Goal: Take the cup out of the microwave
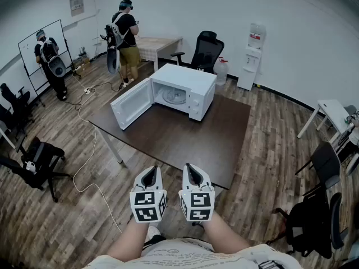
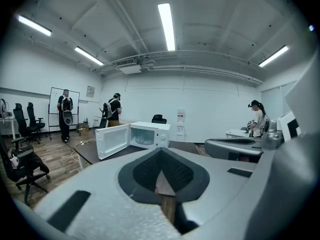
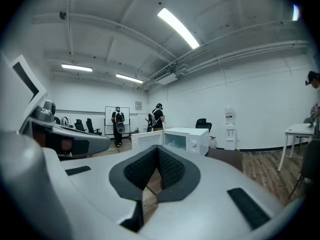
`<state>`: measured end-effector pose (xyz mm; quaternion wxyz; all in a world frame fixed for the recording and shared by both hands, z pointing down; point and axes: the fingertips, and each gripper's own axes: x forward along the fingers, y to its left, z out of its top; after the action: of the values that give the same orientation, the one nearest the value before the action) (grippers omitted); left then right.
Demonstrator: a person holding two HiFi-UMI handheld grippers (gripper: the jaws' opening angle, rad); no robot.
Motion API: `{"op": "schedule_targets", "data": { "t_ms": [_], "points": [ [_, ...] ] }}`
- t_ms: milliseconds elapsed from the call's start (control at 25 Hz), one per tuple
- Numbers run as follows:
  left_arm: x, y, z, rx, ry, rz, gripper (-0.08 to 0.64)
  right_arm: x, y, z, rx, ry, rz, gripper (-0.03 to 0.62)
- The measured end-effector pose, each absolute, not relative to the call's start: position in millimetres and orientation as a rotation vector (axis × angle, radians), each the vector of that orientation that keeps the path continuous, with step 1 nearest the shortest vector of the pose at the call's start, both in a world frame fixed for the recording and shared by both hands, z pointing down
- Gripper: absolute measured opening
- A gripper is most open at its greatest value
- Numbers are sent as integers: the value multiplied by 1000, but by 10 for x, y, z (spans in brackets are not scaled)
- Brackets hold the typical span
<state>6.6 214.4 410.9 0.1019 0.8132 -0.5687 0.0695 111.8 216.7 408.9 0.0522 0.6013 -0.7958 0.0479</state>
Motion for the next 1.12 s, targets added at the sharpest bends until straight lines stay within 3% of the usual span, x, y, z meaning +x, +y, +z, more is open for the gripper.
{"op": "schedule_targets", "data": {
  "t_ms": [640, 1120],
  "points": [
    [-108, 1824, 4151, 2403, -1654, 206, 14, 868, 1848, 4088, 1834, -2453, 161, 14],
    [-654, 1358, 4184, 2413, -1626, 183, 14, 174, 1383, 4094, 1793, -2435, 114, 14]
  ]
}}
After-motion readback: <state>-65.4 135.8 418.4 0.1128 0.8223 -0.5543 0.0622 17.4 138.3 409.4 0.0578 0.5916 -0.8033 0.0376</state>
